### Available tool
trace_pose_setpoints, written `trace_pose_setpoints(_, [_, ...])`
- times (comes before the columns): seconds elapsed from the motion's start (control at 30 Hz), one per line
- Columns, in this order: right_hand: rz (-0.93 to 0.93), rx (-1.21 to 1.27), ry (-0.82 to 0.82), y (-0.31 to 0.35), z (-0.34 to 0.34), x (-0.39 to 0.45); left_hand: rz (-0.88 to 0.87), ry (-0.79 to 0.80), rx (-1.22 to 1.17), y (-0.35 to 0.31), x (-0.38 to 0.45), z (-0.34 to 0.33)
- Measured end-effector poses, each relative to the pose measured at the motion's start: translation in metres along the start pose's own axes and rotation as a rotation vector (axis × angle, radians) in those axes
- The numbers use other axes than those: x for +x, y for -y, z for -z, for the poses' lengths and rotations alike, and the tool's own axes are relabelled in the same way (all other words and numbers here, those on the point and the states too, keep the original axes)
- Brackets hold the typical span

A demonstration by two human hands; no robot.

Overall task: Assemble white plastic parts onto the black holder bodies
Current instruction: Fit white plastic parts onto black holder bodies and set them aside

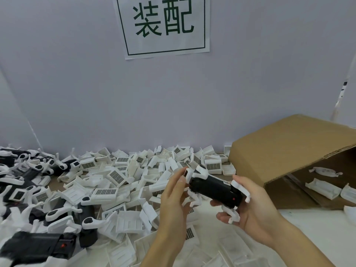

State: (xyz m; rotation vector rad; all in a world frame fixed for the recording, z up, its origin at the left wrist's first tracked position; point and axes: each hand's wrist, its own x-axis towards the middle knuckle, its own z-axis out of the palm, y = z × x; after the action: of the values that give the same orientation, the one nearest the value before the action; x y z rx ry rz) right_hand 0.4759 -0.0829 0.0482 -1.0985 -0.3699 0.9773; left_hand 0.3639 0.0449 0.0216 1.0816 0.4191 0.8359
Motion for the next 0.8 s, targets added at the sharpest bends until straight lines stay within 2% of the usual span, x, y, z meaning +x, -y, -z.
trace_pose_setpoints(0.17, [-0.118,-0.012,0.031,0.004,0.003,-0.005,-0.025,-0.011,0.061,0.001,0.001,-0.001])
trace_pose_setpoints(0.3, [-0.078,-0.057,0.017,0.002,0.005,-0.001,-0.023,-0.025,0.047,0.000,0.001,0.000])
trace_pose_setpoints(0.5, [0.419,-0.304,-0.080,-0.006,0.007,0.002,0.029,-0.060,-0.021,0.002,0.004,-0.001])
trace_pose_setpoints(0.63, [0.598,-0.603,0.002,-0.008,0.008,-0.001,0.015,-0.064,0.024,0.004,0.003,0.000])
trace_pose_setpoints(0.8, [0.783,-0.975,-0.075,-0.016,0.004,0.003,-0.049,-0.073,0.019,0.005,0.005,0.001])
